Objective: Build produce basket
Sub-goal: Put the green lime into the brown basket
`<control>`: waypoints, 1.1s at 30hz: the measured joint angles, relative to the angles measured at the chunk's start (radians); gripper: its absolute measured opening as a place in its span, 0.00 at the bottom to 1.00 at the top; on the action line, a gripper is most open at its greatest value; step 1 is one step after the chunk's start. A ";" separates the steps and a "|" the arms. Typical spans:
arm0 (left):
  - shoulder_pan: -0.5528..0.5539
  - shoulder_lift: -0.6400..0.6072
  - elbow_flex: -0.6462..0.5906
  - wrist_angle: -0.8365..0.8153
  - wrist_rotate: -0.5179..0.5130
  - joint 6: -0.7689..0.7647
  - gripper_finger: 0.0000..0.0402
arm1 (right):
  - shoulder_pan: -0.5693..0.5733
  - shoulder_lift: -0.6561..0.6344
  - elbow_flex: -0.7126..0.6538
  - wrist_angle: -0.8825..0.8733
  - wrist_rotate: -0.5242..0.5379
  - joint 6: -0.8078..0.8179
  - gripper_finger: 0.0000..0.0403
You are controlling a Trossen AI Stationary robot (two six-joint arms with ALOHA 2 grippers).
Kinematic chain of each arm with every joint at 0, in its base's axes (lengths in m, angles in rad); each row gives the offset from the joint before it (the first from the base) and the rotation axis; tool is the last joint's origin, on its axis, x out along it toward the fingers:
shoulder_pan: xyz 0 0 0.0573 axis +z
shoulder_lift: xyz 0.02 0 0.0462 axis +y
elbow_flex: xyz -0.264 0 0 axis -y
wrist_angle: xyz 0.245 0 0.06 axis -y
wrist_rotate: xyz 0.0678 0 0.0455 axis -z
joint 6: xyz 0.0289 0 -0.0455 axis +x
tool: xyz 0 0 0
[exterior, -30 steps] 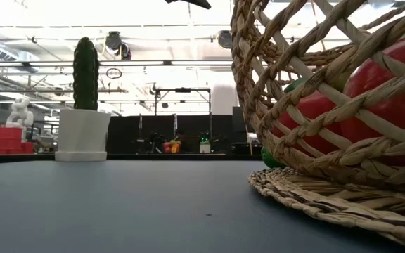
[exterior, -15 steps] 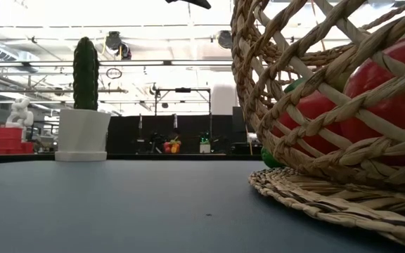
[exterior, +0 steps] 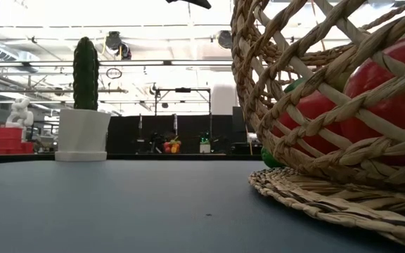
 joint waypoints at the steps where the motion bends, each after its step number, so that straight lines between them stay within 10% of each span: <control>1: 0.000 0.000 0.000 0.000 0.000 0.000 0.97 | 0.000 0.013 0.000 -0.019 -0.020 0.004 0.79; 11: 0.000 0.000 0.000 0.000 0.000 0.002 0.97 | -0.001 0.127 0.000 -0.282 -0.158 -0.049 0.79; 33: 0.000 0.000 0.000 0.000 0.000 0.020 0.97 | 0.031 0.222 0.000 -0.298 -0.165 -0.218 0.79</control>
